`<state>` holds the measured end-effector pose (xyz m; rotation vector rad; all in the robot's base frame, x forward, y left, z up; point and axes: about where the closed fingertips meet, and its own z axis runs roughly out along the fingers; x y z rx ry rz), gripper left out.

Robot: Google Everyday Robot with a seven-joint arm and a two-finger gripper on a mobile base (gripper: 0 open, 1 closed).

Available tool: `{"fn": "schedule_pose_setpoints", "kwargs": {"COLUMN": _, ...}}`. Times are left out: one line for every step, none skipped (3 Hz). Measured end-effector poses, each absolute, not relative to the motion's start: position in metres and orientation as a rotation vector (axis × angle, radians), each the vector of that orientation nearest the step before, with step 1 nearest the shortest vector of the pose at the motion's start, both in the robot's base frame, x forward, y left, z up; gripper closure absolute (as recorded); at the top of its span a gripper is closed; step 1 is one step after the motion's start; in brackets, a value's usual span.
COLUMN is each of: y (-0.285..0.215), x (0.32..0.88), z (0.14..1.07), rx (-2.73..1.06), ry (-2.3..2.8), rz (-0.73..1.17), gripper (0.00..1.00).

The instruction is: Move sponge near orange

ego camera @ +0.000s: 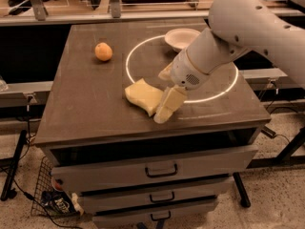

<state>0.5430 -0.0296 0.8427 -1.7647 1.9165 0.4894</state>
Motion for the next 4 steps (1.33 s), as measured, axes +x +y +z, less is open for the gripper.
{"fn": "schedule_pose_setpoints", "kwargs": {"y": -0.012, "x": 0.54, "z": 0.838, "rx": -1.77, "ry": 1.91, "rz": 0.529, "gripper": 0.38}}
{"fn": "schedule_pose_setpoints", "kwargs": {"y": -0.008, "x": 0.541, "z": 0.844, "rx": -1.76, "ry": 1.908, "rz": 0.53, "gripper": 0.62}}
{"fn": "schedule_pose_setpoints", "kwargs": {"y": -0.026, "x": 0.551, "z": 0.864, "rx": -1.713, "ry": 1.906, "rz": 0.464, "gripper": 0.85}}
{"fn": "schedule_pose_setpoints", "kwargs": {"y": -0.027, "x": 0.552, "z": 0.866, "rx": -1.71, "ry": 1.904, "rz": 0.459, "gripper": 1.0}}
